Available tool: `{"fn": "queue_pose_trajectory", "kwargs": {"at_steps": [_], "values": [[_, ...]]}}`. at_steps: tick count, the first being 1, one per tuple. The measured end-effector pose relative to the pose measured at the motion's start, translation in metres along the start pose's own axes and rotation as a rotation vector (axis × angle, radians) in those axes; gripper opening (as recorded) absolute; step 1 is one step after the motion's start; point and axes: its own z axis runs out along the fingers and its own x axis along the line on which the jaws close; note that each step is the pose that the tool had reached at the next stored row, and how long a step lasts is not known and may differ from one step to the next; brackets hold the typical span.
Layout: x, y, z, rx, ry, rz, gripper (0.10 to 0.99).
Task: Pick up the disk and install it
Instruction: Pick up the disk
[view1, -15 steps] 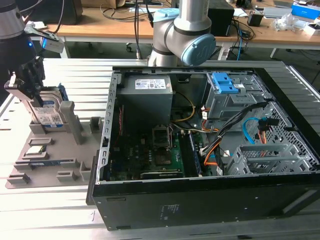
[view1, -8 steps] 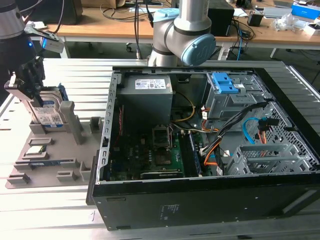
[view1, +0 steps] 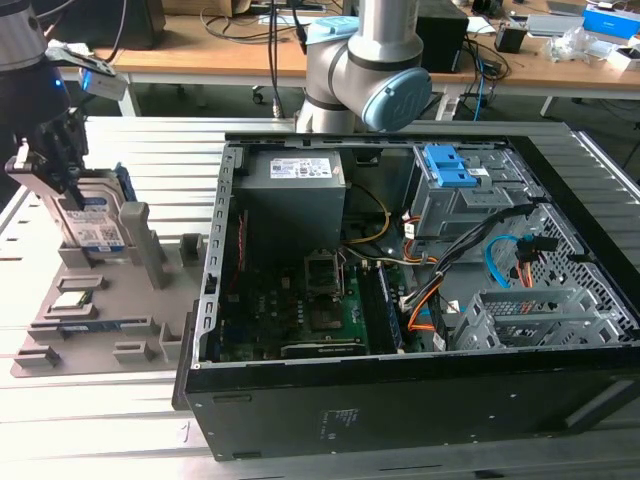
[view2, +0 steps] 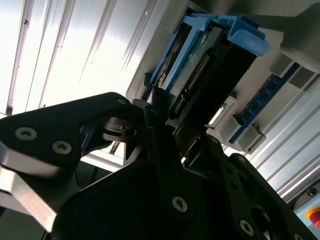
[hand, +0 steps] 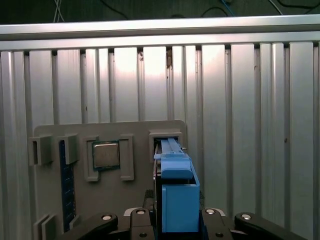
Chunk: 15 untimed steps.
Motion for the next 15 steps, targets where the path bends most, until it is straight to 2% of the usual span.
{"fn": "queue_pose_trajectory", "kwargs": {"at_steps": [4,11,15], "values": [[0.0002,-0.0001,-0.0068,0.000,0.0000,0.000,0.361],[0.0007,-0.0002,-0.0238,0.000,0.0001,0.000,0.361],[0.0009,-0.0003,-0.0301,0.000,0.0001,0.000,0.361]]}}
